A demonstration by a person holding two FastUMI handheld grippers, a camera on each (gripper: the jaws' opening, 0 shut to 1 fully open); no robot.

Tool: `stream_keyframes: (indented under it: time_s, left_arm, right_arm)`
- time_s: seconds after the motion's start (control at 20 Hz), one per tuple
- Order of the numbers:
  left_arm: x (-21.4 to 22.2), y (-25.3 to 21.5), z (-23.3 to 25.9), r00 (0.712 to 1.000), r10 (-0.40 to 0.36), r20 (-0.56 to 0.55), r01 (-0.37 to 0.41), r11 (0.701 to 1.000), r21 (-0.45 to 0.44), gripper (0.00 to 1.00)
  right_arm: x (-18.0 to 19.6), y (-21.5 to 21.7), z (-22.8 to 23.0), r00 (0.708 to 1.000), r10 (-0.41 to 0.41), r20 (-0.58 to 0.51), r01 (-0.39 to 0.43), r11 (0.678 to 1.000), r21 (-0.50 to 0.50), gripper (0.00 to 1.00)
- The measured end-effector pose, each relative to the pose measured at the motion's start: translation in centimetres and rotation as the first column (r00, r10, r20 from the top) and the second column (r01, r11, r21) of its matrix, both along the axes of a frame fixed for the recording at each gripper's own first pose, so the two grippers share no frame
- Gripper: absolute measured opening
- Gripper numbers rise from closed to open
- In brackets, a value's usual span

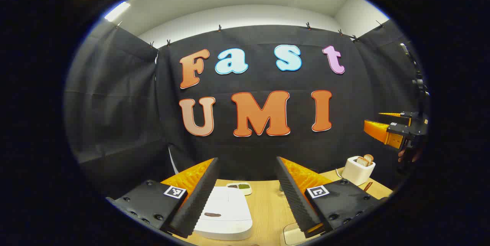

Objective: Close the left gripper, press the button to open the rice cooker; take a wooden spoon from the chopstick holder with the right hand, scoop a spoonful of rice and pour it into the rice cooker, then put the wooden spoon back into the chopstick holder.

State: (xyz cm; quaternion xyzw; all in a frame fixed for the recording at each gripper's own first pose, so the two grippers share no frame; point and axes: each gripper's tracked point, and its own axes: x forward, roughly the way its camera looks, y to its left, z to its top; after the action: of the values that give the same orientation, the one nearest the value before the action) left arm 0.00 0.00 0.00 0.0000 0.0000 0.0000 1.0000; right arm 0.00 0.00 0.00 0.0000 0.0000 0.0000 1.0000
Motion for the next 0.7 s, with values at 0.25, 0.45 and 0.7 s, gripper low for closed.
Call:
stream_keyframes:
  time_s: [0.25, 0.45, 0.7]
  left_arm:
    - [0.4, 1.5, 0.5, 0.999, 0.029, -0.018, -0.029, 1.000, -0.009, 0.96]
    - [0.7, 2.9, 0.8, 0.998, 0.057, -0.011, -0.057, 0.998, 0.003, 1.00]
    - [1.7, 4.9, 0.6, 0.997, 0.075, -0.023, -0.075, 0.997, -0.014, 1.00]
  right_arm:
    - [-0.7, -2.9, -0.9, 0.998, -0.052, -0.020, 0.053, 0.999, 0.008, 0.96]
    - [-1.4, -4.8, -1.4, 0.995, -0.099, -0.028, 0.099, 0.995, -0.016, 0.96]
    - [-2.1, -6.3, -2.6, 0.988, -0.146, -0.058, 0.146, 0.989, -0.016, 0.96]
